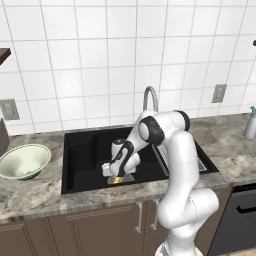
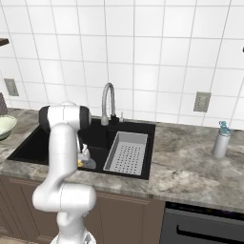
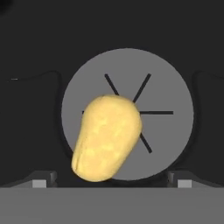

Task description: Pick the potato from the sink and place it in the bowl. Then pick the bowl and place it in the microwave. Then close the microwave door and press the start button.

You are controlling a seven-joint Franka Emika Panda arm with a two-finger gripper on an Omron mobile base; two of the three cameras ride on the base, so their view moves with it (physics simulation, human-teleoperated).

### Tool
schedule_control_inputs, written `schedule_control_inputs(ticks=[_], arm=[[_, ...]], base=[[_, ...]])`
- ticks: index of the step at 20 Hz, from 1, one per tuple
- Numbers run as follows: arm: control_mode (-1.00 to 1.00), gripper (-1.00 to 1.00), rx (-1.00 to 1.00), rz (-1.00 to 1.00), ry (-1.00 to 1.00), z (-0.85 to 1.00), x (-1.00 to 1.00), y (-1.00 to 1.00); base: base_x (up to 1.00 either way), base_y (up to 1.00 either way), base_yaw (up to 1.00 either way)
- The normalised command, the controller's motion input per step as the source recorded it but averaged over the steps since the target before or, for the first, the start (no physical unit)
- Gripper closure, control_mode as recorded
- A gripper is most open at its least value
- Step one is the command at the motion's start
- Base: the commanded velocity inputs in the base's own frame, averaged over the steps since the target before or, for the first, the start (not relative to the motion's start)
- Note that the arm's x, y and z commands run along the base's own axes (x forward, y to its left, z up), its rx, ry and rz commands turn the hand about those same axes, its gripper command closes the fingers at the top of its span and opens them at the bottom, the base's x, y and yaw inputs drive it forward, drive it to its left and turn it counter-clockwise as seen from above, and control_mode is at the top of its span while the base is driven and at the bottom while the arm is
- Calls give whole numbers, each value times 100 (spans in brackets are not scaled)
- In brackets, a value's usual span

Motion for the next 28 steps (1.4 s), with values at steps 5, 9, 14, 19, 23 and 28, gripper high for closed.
schedule_control_inputs(ticks=[5, 9, 14, 19, 23, 28], arm=[[-100, -100, 0, 0, 0, -37, 6, 0], [-100, -100, 0, 0, 0, -32, 0, 0], [-100, -100, 0, 0, 0, -16, 17, 0], [-100, -100, 0, 0, 0, -12, 23, 0], [-100, -100, 0, 0, 0, -14, 18, 0], [-100, 100, 1, 0, 0, -1, 1, 0]], base=[[0, 0, 0], [0, 0, 0], [0, 0, 0], [0, 0, 0], [0, 0, 0], [0, 0, 0]])
